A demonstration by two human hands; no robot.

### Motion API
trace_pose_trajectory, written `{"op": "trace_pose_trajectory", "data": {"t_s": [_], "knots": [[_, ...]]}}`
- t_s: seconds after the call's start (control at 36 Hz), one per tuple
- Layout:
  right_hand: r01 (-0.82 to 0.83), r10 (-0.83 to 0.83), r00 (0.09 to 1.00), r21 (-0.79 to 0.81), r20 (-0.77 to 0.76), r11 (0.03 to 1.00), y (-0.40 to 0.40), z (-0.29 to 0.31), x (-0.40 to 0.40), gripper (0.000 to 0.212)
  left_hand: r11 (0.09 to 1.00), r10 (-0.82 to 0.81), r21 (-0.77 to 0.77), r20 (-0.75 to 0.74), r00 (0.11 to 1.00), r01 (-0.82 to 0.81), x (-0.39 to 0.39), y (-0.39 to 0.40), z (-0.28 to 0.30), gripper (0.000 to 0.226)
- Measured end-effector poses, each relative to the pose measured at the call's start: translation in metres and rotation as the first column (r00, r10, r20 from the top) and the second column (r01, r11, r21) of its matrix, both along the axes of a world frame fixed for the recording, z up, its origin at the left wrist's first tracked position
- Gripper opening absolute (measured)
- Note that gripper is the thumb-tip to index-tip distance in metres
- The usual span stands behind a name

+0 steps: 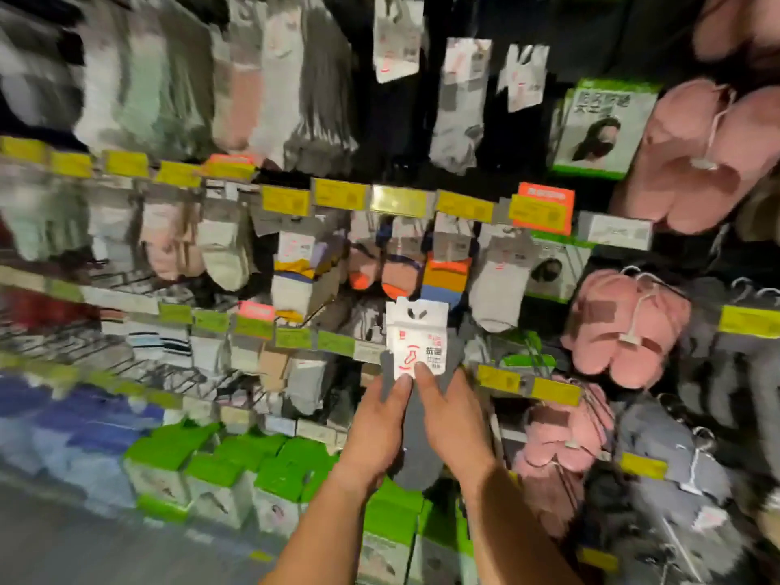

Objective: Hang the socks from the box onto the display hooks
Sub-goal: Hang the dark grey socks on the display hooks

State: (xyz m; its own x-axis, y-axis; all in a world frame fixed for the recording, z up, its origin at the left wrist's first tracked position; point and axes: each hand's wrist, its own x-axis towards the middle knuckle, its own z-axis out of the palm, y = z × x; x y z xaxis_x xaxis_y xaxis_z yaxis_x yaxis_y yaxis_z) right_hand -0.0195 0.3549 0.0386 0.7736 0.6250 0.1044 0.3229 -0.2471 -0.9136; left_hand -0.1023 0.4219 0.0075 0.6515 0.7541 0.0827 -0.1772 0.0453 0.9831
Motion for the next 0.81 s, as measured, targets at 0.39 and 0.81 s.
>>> {"op": "trace_pose_trajectory", "data": {"t_s": [0.39,0.81], "knots": [[-0.324,0.325,0.945,0.042,-0.019,0.945,0.218,0.002,-0.251,0.046,0.882,0.464,0.156,-0.124,0.877,-0.445,-0.272,0.183,0.009,0.024],[-0.568,0.568,0.823,0.026,-0.006,0.823,0.447,-0.015,-0.421,0.045,0.738,0.673,0.133,-0.066,0.737,-0.662,-0.442,0.373,0.002,0.026]]}}
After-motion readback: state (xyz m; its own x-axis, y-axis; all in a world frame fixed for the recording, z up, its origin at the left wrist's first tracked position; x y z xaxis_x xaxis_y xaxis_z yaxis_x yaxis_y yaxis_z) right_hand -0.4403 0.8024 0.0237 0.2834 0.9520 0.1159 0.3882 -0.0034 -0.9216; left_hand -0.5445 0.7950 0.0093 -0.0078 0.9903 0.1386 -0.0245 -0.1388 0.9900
